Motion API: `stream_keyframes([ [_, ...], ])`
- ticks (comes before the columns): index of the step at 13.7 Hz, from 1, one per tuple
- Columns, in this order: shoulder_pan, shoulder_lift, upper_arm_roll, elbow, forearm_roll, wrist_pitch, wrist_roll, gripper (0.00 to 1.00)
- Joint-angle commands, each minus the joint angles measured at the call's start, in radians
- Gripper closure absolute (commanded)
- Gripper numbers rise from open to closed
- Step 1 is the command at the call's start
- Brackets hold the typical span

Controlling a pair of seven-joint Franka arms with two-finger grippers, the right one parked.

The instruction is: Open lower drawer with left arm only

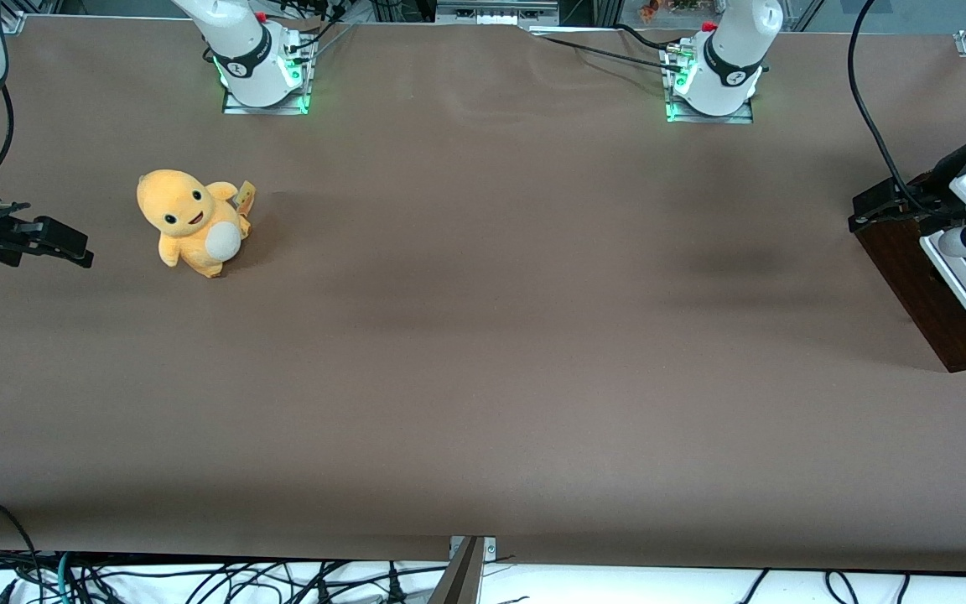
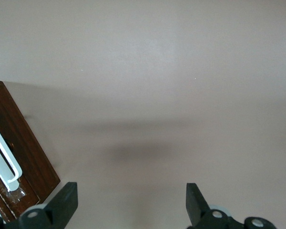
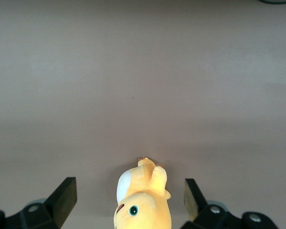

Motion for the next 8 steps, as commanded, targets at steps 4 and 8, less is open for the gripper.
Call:
stream_keyframes([
  [4, 0.004, -0.012, -0.004, -0.015, -0.006, 0.001, -0.004, 0.00],
  [8, 0.004, -0.011, -0.007, -0.015, -0.006, -0.008, -0.004, 0.00],
])
